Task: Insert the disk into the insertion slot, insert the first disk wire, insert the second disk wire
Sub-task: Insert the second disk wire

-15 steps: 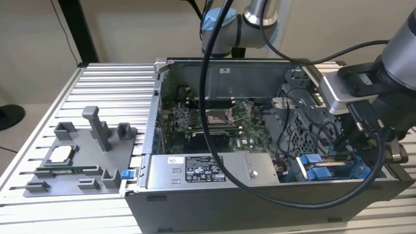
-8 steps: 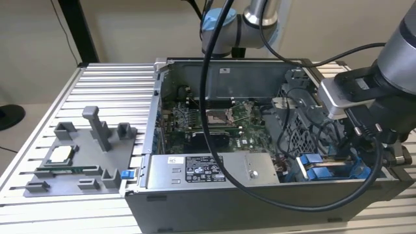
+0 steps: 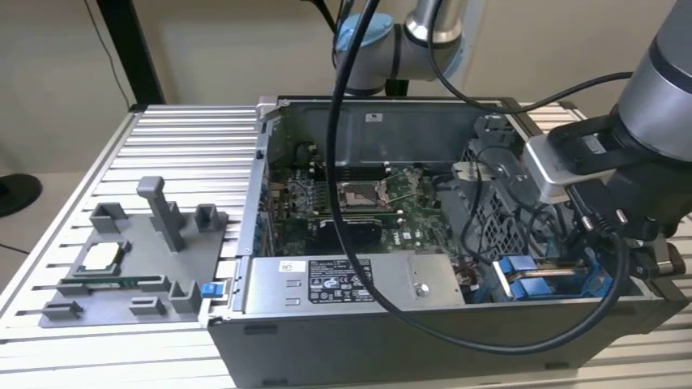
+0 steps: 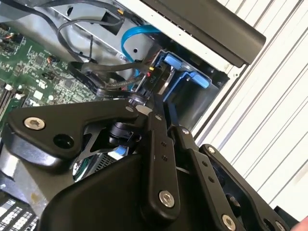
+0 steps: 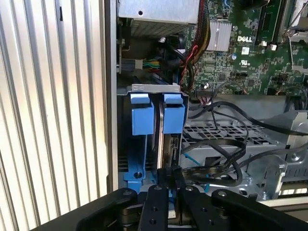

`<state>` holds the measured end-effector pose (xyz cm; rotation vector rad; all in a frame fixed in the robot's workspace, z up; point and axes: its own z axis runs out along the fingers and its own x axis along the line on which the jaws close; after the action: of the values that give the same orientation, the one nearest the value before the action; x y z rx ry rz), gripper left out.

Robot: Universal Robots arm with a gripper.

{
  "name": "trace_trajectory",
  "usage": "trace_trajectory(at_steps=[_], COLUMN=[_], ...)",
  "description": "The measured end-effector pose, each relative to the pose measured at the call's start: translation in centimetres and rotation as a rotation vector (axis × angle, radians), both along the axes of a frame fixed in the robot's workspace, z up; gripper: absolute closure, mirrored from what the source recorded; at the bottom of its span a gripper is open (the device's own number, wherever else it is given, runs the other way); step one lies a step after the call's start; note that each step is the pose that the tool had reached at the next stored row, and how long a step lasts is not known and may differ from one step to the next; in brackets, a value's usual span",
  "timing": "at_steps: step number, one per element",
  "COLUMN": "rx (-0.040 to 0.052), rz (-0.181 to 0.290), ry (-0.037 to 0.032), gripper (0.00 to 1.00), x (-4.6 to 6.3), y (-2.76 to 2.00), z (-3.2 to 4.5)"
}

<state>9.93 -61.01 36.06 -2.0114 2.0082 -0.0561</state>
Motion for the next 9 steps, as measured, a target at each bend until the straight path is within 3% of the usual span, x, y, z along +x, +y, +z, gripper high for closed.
trace_trajectory(at_steps=[2,4,9], rx=[-0.0004,-0.0032,-0.0127], rz=[0.0,0.0,0.0], ry=[-0.003,-0.0105,-0.0143], gripper=[1.0,1.0,1.0], x=[-0.16,-0.23,-0.41], y=[0.08,0.36,0.84], z=[-0.02,-0.09,-0.24])
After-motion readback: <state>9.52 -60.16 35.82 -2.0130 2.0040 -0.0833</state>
